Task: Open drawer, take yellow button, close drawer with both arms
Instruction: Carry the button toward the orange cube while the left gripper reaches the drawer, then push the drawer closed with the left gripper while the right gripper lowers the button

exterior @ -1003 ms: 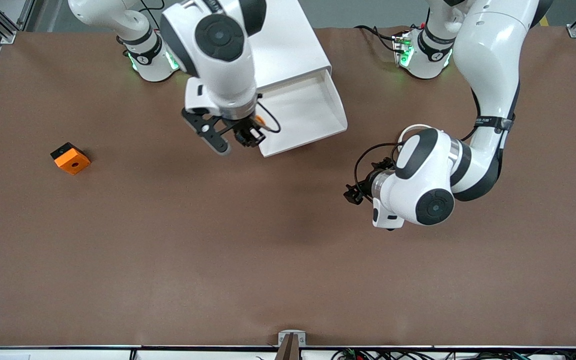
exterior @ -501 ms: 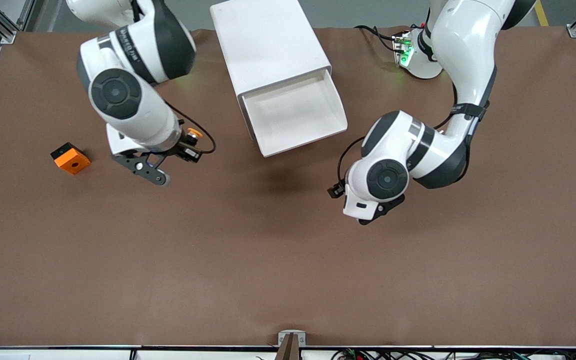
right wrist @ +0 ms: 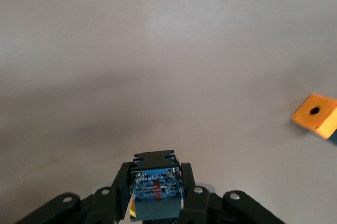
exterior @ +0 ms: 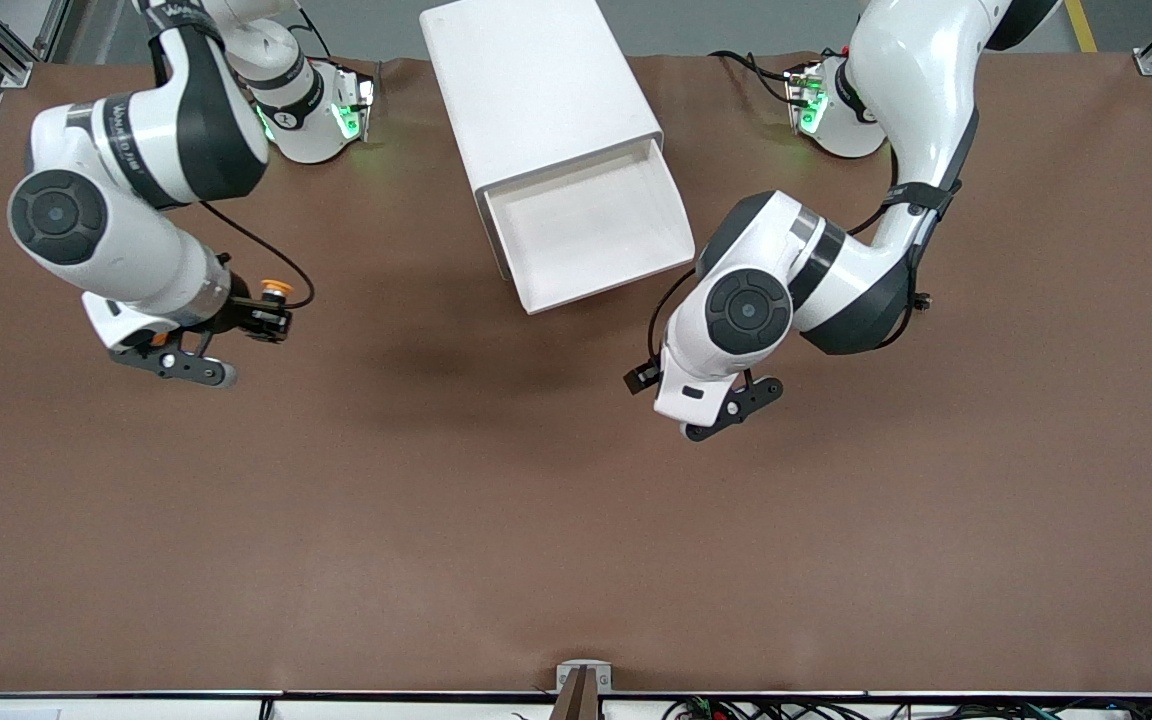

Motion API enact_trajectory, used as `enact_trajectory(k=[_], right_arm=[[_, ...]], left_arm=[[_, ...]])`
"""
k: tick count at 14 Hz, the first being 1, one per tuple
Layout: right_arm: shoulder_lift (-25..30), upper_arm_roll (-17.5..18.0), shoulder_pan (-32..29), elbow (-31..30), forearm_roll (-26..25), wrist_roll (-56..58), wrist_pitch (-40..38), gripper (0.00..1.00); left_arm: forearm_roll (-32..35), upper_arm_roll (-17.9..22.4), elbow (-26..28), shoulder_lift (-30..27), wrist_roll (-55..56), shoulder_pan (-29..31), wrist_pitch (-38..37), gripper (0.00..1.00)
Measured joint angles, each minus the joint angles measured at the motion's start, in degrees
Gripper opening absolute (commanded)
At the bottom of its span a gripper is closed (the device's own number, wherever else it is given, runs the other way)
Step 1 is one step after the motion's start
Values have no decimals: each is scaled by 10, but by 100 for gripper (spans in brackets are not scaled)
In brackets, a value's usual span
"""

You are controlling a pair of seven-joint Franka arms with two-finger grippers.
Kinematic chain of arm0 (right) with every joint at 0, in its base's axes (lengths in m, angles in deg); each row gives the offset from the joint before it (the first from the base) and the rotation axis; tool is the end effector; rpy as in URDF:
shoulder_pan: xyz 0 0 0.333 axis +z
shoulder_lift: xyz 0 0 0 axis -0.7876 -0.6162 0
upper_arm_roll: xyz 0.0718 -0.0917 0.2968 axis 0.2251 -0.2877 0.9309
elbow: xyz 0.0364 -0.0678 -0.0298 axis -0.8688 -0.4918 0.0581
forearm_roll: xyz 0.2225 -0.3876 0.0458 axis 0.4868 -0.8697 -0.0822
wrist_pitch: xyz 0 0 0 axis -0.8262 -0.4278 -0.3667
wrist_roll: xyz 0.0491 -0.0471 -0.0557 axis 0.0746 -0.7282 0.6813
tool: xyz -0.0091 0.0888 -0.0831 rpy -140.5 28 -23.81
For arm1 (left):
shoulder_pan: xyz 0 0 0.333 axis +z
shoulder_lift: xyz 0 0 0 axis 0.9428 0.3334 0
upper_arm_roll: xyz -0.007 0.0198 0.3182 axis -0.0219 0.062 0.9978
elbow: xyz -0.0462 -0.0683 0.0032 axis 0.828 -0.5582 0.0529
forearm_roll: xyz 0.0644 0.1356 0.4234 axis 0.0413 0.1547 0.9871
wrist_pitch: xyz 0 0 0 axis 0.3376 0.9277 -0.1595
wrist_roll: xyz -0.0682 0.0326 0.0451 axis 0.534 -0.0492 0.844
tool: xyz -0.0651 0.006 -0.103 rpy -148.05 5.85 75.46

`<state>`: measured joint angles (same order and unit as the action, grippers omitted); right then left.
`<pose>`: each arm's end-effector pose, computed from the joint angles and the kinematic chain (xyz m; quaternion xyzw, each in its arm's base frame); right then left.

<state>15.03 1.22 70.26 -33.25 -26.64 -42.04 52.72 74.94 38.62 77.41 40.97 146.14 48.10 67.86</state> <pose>0.6152 0.1115 0.4099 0.9925 -0.0963 -0.0631 0.0410 0.6394 -0.4347 0.3573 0.9655 0.2382 -0.1053 0.0084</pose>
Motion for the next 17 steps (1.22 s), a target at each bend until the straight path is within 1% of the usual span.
enact_trajectory(k=[4, 7, 9, 12, 15, 17], right_arm=[[9, 0, -88, -89, -7, 146, 118, 0], [8, 0, -158, -161, -7, 249, 234, 0], [0, 0, -199, -189, -7, 294, 282, 0], [-35, 0, -234, -202, -7, 311, 346, 0], [-92, 1, -255, -216, -8, 322, 443, 0], [-124, 1, -264, -225, -8, 327, 494, 0]], left_arm=[[0, 0, 4, -1, 0, -15, 11, 100], [0, -1, 18, -1, 0, -31, 23, 100], [0, -1, 32, -3, 1, -45, 37, 100], [0, -1, 53, -13, 4, -62, 45, 100], [0, -2, 68, -26, 23, -74, 46, 100], [0, -3, 74, -29, 32, -83, 46, 100]])
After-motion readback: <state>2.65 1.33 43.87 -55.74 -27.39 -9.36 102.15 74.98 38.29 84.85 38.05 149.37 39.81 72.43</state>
